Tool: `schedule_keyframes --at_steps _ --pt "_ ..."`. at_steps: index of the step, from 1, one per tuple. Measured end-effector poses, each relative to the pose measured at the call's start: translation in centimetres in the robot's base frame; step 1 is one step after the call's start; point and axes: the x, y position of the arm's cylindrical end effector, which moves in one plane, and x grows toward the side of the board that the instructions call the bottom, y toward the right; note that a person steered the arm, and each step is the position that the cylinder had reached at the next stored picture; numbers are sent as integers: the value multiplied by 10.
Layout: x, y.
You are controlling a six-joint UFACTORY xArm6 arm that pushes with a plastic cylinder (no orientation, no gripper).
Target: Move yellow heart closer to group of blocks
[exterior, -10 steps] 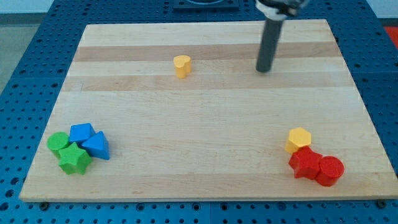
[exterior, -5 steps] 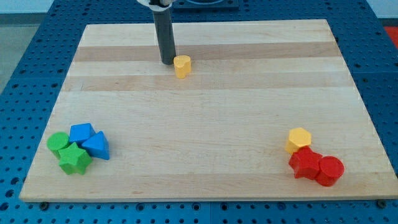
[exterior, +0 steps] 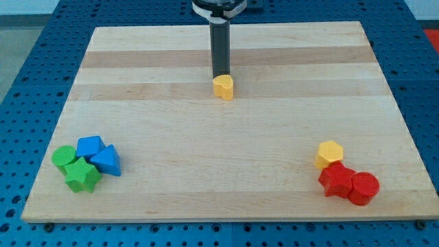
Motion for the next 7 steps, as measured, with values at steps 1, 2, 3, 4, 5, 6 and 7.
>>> schedule_keyframes --at_steps 1,2,3,4,5,6,7 --pt "15 0" --pt "35 0" --pt "56 0" --pt "77 0" --pt "96 0" --pt "116 0" --pt "140 5"
